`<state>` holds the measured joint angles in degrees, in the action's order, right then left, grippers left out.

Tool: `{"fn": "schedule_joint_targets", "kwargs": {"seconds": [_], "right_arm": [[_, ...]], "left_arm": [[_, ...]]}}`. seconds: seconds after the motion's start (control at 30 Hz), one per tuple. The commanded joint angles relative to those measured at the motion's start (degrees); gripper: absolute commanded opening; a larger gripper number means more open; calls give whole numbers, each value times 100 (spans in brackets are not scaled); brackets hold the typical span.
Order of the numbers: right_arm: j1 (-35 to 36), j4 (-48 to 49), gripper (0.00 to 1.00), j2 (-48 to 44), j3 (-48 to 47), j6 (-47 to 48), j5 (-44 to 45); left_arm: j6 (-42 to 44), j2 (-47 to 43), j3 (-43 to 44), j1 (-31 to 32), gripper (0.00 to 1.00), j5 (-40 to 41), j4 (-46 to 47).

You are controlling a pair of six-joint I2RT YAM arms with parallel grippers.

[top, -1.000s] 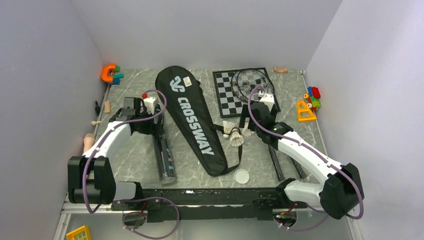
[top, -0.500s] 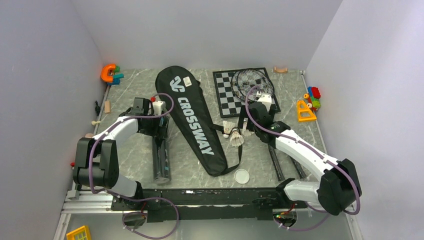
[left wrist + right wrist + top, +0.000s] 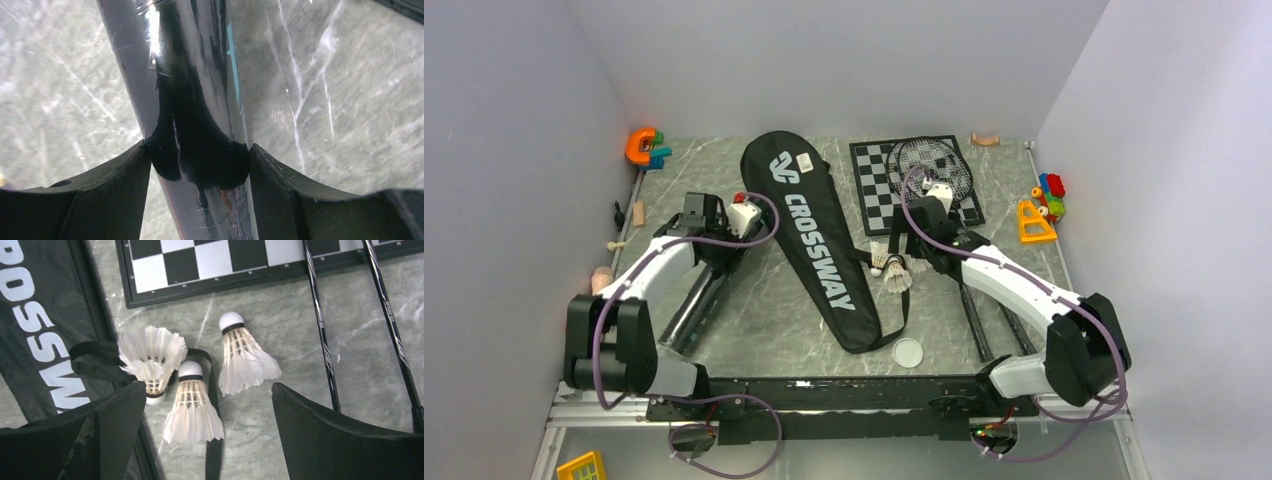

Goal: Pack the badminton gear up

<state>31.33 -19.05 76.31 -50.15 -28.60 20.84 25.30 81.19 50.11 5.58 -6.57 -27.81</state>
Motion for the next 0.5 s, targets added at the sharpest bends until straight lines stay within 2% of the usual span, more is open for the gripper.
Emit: {"fn": "schedule_joint_targets", "kwargs": {"seconds": [0.0,0.1,0.17,0.23,0.37,0.47], "right_arm": [[-35,108,100,287,-522,-61,-233],[-186,-97,100,596,-869,-132,-441],[-331,-239,100,862,-1106,-225,-685],[-493,-347,100,1184,-1339,-335,-993],[-743,-548,100,1661,-1720,-490,-1415],[-861,-602,99,1902,-1892,-551,-1701]], "left_arm": [[1198,-761,-244,4,42,4,-88],[1630,-1274,-498,-20,32,-131,-230],[1917,-1723,-779,-31,30,-410,-223],[2320,-2181,-1101,-25,30,-707,-243],[2482,-2293,-1067,-14,26,-970,-647],[3086,-2780,-1203,18,28,-1295,-965]]}}
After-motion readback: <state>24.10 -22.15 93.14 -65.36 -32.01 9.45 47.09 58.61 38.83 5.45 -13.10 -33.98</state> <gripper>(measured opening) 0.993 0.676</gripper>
